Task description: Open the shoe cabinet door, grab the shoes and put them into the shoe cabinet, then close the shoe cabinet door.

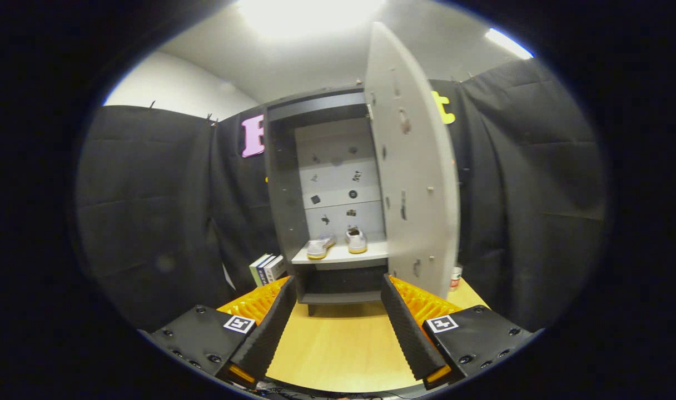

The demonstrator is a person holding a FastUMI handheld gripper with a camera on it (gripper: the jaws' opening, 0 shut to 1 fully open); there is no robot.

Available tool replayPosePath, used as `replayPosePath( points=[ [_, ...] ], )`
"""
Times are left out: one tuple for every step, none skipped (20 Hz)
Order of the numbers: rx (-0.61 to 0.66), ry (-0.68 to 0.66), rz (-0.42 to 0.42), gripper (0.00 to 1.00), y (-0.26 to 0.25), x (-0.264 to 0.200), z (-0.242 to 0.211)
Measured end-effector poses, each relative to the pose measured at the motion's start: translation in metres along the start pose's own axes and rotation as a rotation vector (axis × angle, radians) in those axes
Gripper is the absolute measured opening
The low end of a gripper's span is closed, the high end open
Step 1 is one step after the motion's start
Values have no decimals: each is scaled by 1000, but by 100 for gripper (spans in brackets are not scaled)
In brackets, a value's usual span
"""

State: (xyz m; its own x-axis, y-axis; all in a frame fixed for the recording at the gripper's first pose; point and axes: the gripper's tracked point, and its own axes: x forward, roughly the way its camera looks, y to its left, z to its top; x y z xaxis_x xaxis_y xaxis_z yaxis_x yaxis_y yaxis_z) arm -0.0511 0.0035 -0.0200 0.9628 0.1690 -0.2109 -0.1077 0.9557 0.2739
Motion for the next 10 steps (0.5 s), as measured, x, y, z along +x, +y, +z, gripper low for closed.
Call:
replayPosePath(
  points=[
    [18,-1,-46,97,-23,-4,3],
    [39,-9,-83,97,-44,-8,8],
    [63,-22,-112,97,-62,-6,13],
    [81,-40,-136,97,-75,-6,20],
    [101,-48,-156,98,-94,-3,27],
    [111,-54,-165,97,-108,1,31],
    [113,-56,-170,97,-120,8,37],
    [109,-54,-174,97,-133,13,42],
    [95,-57,-175,97,-144,20,46],
    [75,-62,-180,97,-154,26,50]
  ],
)
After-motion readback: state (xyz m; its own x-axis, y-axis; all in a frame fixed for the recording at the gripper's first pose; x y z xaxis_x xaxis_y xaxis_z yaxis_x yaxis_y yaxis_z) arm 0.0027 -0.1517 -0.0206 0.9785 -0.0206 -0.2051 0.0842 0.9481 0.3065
